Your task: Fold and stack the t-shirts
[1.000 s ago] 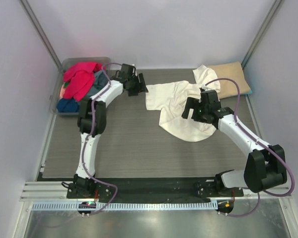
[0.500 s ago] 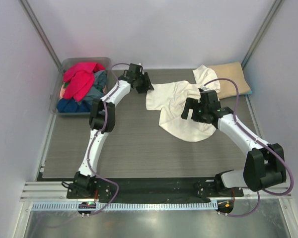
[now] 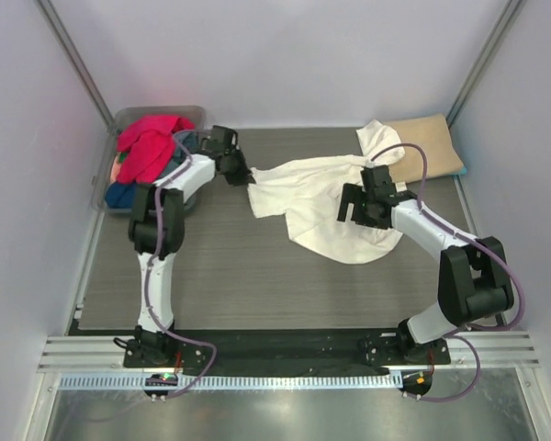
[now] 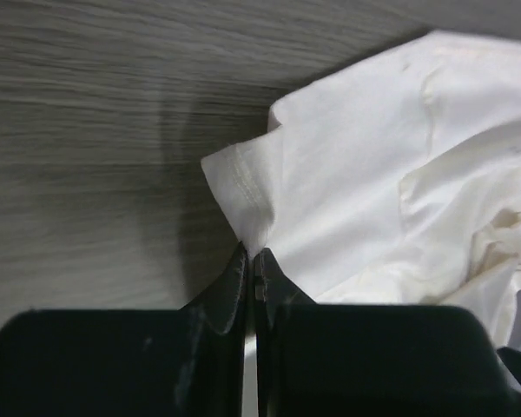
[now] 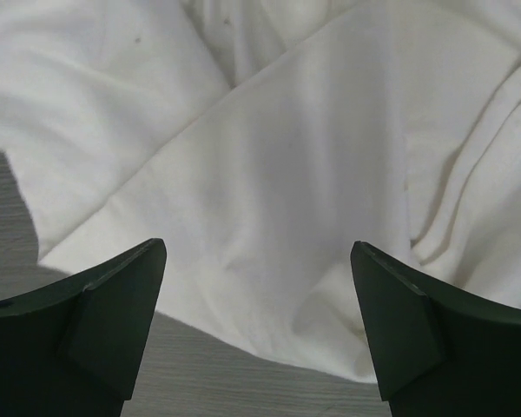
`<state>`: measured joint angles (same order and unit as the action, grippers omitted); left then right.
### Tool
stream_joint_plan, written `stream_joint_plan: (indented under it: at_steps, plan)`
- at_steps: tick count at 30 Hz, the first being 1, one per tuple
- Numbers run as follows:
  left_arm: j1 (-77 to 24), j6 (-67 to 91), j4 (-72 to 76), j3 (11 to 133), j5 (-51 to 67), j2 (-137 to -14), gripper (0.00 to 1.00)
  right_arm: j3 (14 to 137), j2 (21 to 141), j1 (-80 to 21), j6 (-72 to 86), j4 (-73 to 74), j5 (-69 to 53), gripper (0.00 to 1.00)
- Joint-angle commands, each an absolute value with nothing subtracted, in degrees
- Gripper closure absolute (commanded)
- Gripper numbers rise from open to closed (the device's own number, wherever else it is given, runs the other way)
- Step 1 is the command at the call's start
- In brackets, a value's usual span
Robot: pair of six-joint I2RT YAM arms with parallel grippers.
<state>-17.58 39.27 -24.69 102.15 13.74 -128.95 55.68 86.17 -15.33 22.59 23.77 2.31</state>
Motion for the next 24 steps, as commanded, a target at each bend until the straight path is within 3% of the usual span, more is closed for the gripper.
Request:
stream_joint_plan:
  at_steps: [1,5,9,15,20,23,24]
  plan:
    - [-15.3,39.4,-20.7,95.5,12.8,-118.0,1.00,61.9,88.7,-15.6,22.6,22.8,9.8,0.09]
    - [-15.4,41.1,-18.1,86.0,16.1,-116.0,1.00,66.7,95.1,-14.9,22.0,22.7,13.2,0.24]
    - [-15.5,43.1,-12.0,76.2,17.2,-113.0,1.00,71.0,101.0,-14.6,21.4,22.7,14.7,0.28]
    - [-15.4,42.6,-10.3,72.6,18.2,-112.4,1.00,75.7,106.6,-14.5,20.5,21.6,15.6,0.33]
    - [-15.5,42.4,-10.2,72.1,18.3,-112.1,1.00,75.6,107.3,-14.5,20.7,21.3,15.6,0.46]
    - [-15.3,42.3,-10.1,71.8,18.3,-112.1,1.00,74.8,107.1,-14.5,20.7,21.2,15.4,0.64]
    - [-15.3,42.4,-10.1,71.7,18.2,-111.9,1.00,74.4,106.6,-14.5,20.7,21.2,14.8,0.77]
